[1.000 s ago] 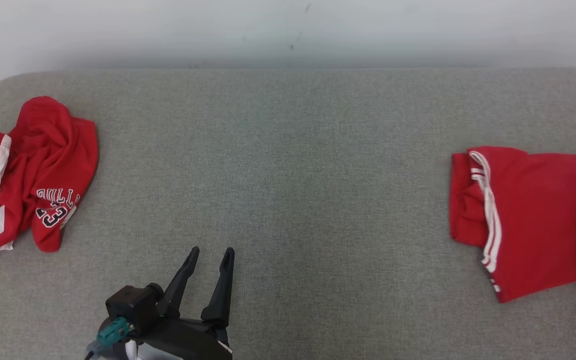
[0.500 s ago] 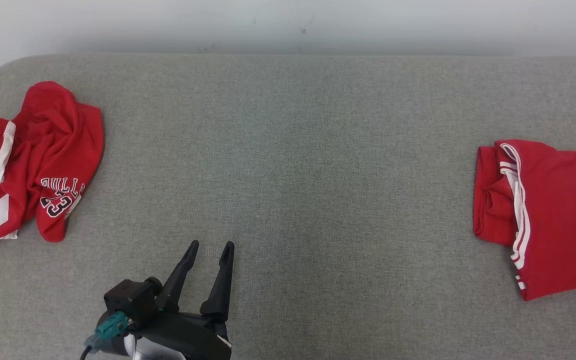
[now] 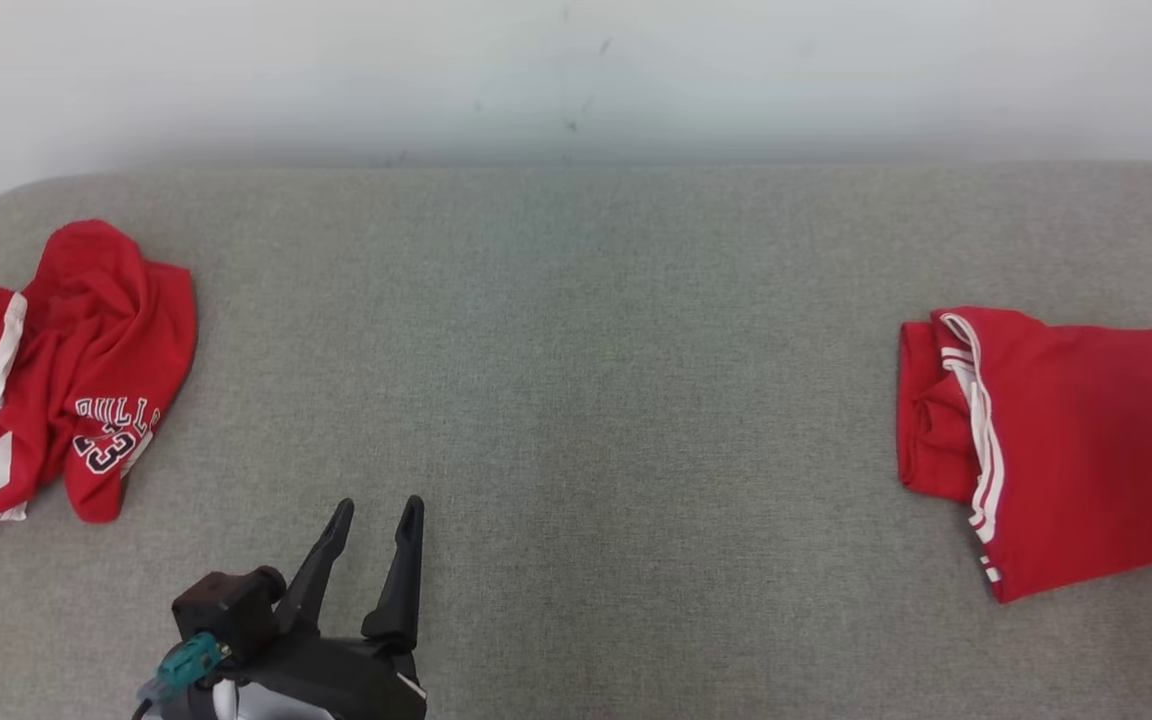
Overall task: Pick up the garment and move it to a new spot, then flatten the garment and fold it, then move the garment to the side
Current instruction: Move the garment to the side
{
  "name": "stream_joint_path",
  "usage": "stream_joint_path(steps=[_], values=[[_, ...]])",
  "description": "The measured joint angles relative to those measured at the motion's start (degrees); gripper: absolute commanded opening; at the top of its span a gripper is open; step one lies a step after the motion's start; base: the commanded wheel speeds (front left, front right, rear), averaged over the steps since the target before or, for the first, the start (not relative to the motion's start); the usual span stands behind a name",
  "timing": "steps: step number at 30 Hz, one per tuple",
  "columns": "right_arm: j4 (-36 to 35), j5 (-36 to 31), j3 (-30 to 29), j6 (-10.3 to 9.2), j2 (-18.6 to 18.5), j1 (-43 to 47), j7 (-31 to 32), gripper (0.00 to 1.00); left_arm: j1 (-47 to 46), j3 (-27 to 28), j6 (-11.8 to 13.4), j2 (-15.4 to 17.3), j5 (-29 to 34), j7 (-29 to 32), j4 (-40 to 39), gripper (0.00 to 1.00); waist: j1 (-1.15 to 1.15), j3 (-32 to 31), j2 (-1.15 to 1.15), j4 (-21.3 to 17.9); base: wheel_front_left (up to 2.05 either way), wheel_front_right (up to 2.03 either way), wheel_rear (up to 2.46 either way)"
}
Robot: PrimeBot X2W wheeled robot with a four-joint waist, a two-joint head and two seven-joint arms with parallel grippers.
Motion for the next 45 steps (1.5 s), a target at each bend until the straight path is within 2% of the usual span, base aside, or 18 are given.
stream_joint_path(steps=[7, 12, 15, 19, 25, 30, 35, 45], values=[[-5.34, 2.40, -2.85, 0.71, 2.10, 6.93, -11.27, 1.00, 1.28, 0.89, 0.46, 0.21, -0.42, -0.19, 0.76, 1.00, 0.00, -2.93, 0.00, -1.28, 0.00, 0.00, 0.00], [-12.16, 4.08, -4.12, 0.36, 6.38, 13.77, -19.51, 1.00, 4.55, 3.55, 1.03, 2.09, -0.94, -0.99, 1.12, 1.00, 0.00, -5.43, 0.00, -1.66, 0.00, 0.00, 0.00], [-16.28, 4.09, -4.52, -0.34, 7.70, 18.08, -23.81, 1.00, 6.69, 5.13, 1.49, 3.30, -1.01, -1.09, 1.11, 1.00, 0.00, -7.01, -0.01, -2.01, 0.00, 0.00, 0.00], [-21.62, 3.93, -4.89, -2.48, 7.67, 23.71, -28.17, 1.00, 8.95, 6.71, 1.94, 4.10, -2.33, -1.57, 0.30, 1.00, -0.01, -9.02, -0.01, -2.63, 0.00, 0.00, 0.00], [-30.47, 3.32, -5.90, -5.79, 7.10, 31.47, -28.14, 1.00, 12.21, 8.31, 2.43, 4.97, -2.46, -1.78, -1.68, 1.00, 0.00, -10.83, 0.00, -4.24, 0.00, 0.00, 0.00], [-37.05, 1.80, -7.00, -7.26, 6.49, 36.20, -28.18, 1.00, 14.01, 9.65, 2.54, 5.36, -2.68, -1.86, -3.26, 1.00, 0.00, -11.13, 0.00, -5.91, 0.00, 0.00, 0.00], [-44.04, 1.51, -10.47, -7.97, 5.25, 43.80, -28.20, 1.00, 13.99, 9.98, 2.96, 5.55, -1.98, -1.92, -5.14, 1.00, 0.00, -10.79, 0.00, -7.32, 0.00, 0.00, 0.00], [-50.96, 0.08, -15.26, -8.24, 6.04, 48.94, -28.37, 1.00, 14.99, 11.57, 3.45, 6.44, -1.08, -0.86, -8.55, 1.00, 0.01, -9.62, 0.01, -7.36, 0.00, 0.00, 0.00]])
